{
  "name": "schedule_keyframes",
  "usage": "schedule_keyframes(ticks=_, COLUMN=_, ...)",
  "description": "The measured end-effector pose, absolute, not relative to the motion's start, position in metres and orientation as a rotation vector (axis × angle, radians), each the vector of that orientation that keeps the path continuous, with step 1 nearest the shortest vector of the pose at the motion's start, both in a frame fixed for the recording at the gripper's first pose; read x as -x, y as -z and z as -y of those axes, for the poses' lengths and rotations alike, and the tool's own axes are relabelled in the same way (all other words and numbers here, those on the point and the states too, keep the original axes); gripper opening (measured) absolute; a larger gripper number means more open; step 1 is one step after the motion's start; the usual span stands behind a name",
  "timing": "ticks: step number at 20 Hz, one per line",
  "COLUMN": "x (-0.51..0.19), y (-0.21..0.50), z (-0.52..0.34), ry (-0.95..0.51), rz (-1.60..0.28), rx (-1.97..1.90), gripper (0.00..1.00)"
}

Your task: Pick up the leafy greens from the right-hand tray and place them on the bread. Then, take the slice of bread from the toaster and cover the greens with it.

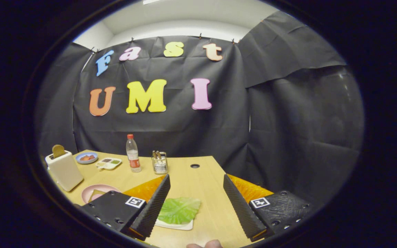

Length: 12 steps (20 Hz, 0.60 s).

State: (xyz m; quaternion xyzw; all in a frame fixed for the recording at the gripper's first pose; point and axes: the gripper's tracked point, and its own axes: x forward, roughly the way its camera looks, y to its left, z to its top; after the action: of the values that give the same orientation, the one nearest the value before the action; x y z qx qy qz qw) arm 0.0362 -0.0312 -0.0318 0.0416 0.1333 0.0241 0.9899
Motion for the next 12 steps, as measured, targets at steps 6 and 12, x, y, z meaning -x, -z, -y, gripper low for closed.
schedule_keyframes(ticks=6, x=-0.063, y=0.069, z=0.017, ry=-0.136, rz=-0.430, rx=-0.169, gripper=0.95)
schedule_keyframes(ticks=12, x=-0.091, y=0.125, z=0.014, ry=-0.165, rz=-0.647, rx=-0.384, gripper=0.96)
